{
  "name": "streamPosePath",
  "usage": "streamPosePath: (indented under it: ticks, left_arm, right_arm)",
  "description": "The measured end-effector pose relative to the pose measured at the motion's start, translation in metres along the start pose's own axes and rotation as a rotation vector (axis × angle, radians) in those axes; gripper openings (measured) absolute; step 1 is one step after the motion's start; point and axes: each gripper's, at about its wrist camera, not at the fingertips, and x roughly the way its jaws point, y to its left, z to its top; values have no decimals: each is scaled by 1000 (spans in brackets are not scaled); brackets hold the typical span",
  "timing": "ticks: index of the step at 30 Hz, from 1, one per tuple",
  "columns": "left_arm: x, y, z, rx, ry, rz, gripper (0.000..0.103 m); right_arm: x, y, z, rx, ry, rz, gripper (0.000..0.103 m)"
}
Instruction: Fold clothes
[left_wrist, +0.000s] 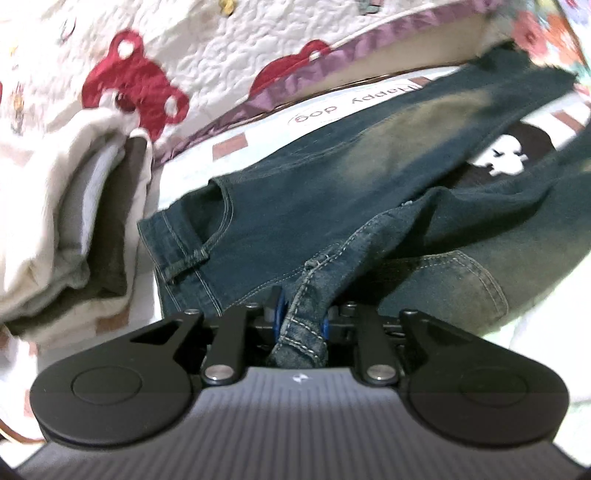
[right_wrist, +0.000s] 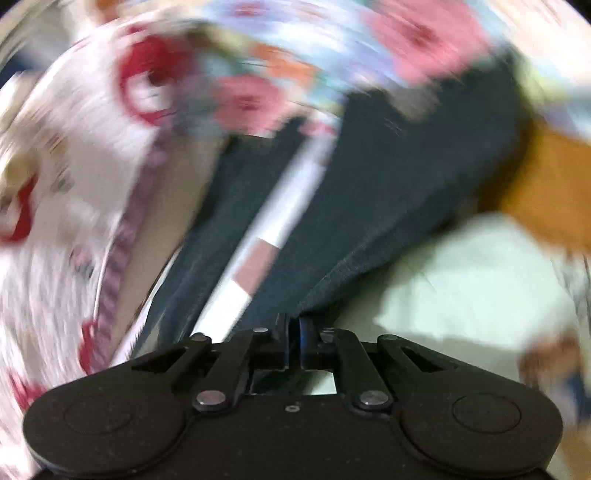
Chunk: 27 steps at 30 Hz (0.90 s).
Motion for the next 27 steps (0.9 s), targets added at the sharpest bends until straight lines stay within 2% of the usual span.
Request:
streamPosePath:
  ticks: [2, 6, 10, 16, 19, 21, 23, 26, 27]
  left_arm:
    - [-3, -1, 0, 2, -15, 12, 18]
    - [-8, 19, 0, -103, -49, 18, 18]
    - [-11, 37, 3, -199, -76, 23, 18]
    - [31, 66, 35, -256, -55, 47, 18]
    - [54, 82, 52, -284, -44, 58, 19]
    - [70, 92, 63, -302, -36, 66, 18]
    - [88, 100, 70, -320, -20, 69, 18]
    - [130, 91, 48, -328, 56, 48, 18]
    - [133, 89, 46, -301, 49, 53, 18]
  right_arm:
    - [3, 10, 4, -30, -16, 25, 7]
    - [9, 39, 22, -104, -67, 72, 7]
    - [35, 90, 45, -233, -102, 104, 7]
    - [76, 170, 79, -431, -148, 148, 6]
    - [131, 217, 100, -587, -79, 110, 6]
    - [171, 243, 100, -710, -33, 54, 5]
    - [208, 254, 93, -756, 13, -2, 3]
    - [246, 263, 71, -817, 50, -69, 3]
    - [251, 263, 67, -838, 55, -78, 3]
